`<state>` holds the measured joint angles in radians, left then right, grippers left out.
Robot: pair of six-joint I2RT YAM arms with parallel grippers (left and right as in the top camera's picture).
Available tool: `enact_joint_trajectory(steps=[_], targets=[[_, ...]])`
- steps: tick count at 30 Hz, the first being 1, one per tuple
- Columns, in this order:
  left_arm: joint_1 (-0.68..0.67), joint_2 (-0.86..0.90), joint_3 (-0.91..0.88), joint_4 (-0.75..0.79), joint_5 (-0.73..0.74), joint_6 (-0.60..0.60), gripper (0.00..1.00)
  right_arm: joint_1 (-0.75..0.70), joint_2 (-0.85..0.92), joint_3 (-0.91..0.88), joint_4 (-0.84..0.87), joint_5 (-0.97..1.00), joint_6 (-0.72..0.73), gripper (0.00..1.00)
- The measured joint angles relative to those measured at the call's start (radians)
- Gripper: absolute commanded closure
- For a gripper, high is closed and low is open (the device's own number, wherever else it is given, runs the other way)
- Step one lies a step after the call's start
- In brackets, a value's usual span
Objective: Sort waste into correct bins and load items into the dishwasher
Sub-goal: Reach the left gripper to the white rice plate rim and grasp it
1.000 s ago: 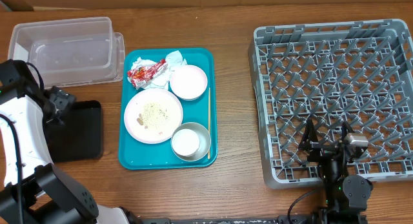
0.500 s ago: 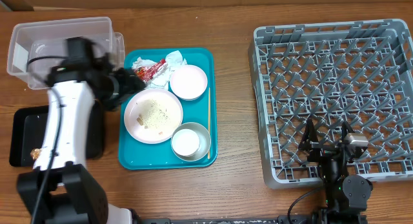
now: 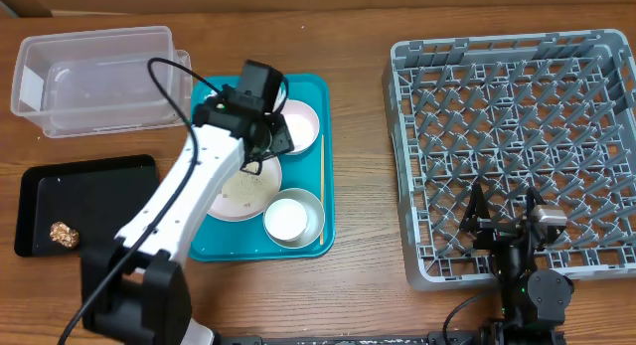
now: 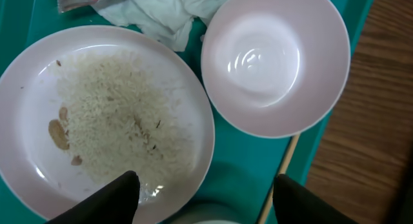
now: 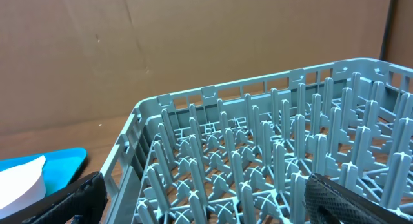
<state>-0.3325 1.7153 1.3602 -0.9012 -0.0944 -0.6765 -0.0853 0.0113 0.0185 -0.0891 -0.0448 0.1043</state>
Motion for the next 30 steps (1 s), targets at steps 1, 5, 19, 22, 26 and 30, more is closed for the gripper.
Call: enact_joint_trajectory(steps=[1, 5, 19, 22, 26, 30], targets=[[-0.001, 0.021, 0.0, 0.008, -0.004, -0.008, 0.4, 0.0, 0.0, 0.0, 0.0, 0.0, 0.0, 0.0], [-0.002, 0.108, 0.0, 0.017, 0.001, -0.021, 0.47, 0.0, 0.0, 0.0, 0.0, 0.0, 0.0, 0.0], [-0.046, 0.256, -0.002, 0.012, 0.015, 0.027, 0.5, 0.0, 0.0, 0.0, 0.0, 0.0, 0.0, 0.0], [-0.046, 0.296, -0.002, 0.012, 0.013, 0.028, 0.57, 0.0, 0.0, 0.0, 0.0, 0.0, 0.0, 0.0], [-0.046, 0.298, -0.002, 0.015, 0.007, 0.032, 0.57, 0.0, 0.0, 0.0, 0.0, 0.0, 0.0, 0.0], [-0.046, 0.298, 0.003, 0.006, 0.0, 0.032, 0.61, 0.0, 0.0, 0.0, 0.0, 0.0, 0.0, 0.0]])
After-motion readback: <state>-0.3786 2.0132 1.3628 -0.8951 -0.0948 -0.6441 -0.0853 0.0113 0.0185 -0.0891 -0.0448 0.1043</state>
